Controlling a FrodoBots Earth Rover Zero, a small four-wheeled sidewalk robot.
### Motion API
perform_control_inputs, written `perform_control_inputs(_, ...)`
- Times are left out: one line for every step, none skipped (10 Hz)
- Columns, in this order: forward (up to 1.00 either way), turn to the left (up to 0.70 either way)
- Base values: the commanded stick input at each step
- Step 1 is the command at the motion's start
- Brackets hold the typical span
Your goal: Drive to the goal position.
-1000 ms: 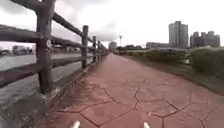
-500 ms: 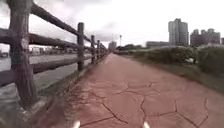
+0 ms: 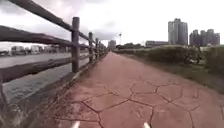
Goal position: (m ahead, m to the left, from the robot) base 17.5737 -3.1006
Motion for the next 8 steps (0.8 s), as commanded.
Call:
perform_control_inputs(0.70, 0.00)
perform_control_inputs(0.70, 0.00)
perform_control_inputs(0.70, 0.00)
perform_control_inputs(0.70, 0.00)
perform_control_inputs(0.70, 0.00)
perform_control_inputs(0.70, 0.00)
perform_control_inputs(0.70, 0.00)
perform_control_inputs(0.70, 0.00)
